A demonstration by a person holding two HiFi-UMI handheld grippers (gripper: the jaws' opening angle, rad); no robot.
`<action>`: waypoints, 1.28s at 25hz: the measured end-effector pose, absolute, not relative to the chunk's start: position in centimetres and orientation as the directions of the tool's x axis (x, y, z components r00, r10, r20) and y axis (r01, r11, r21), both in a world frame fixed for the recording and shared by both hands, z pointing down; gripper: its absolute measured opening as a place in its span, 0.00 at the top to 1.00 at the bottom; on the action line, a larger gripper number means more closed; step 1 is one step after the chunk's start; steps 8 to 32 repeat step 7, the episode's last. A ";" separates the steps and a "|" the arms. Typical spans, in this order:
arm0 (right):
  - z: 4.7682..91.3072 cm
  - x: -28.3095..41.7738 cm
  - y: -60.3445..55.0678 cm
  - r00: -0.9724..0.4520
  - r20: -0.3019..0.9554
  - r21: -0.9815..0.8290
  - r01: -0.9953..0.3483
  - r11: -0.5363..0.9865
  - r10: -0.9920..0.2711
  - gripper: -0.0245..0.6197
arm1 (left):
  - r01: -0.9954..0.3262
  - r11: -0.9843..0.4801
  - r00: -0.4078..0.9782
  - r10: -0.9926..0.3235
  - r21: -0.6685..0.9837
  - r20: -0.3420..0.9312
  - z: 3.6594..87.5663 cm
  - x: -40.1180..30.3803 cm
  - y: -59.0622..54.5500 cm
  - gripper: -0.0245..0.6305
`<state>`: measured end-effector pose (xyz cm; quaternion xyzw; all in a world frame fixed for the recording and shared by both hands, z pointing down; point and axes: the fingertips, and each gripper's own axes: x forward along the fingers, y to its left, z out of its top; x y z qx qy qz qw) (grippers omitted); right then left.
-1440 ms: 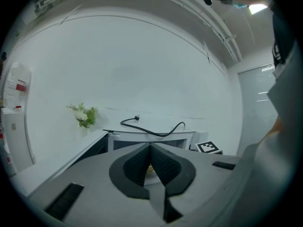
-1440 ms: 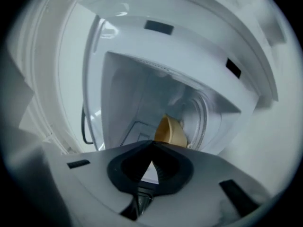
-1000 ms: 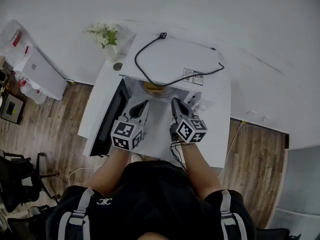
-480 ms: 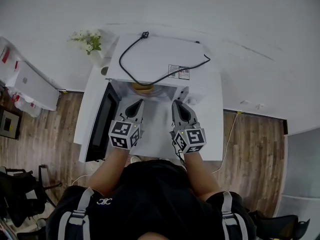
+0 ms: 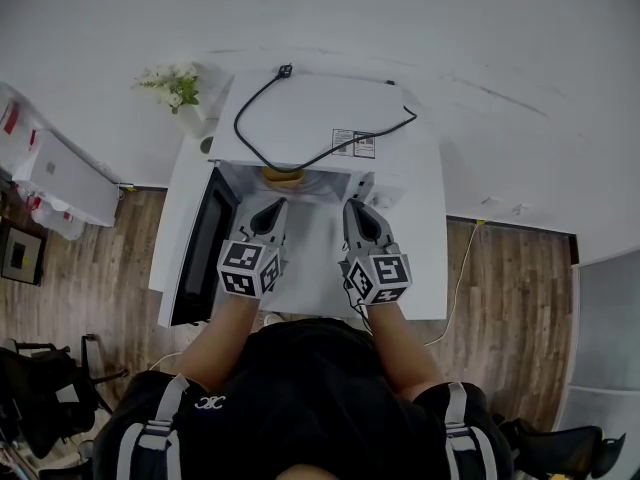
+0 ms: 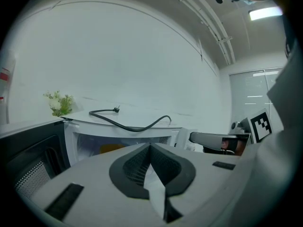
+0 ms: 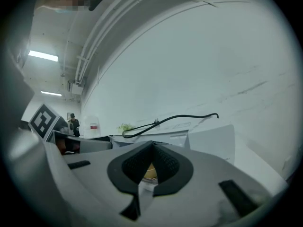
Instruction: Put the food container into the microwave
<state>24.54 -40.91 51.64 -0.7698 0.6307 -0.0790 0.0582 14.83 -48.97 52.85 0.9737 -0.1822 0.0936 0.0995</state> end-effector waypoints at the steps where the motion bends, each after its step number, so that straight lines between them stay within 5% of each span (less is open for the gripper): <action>1: 51.7 24.6 -40.8 0.194 0.050 -0.186 -0.962 -0.200 -0.980 0.97 | -0.372 -0.915 0.917 -0.335 0.159 0.218 52.8 14.9 -48.9 0.96; 32: 52.0 24.6 -40.8 0.203 0.063 -0.182 -0.960 -0.211 -0.977 0.97 | -0.369 -0.916 0.917 -0.331 0.158 0.221 52.8 14.8 -48.9 0.96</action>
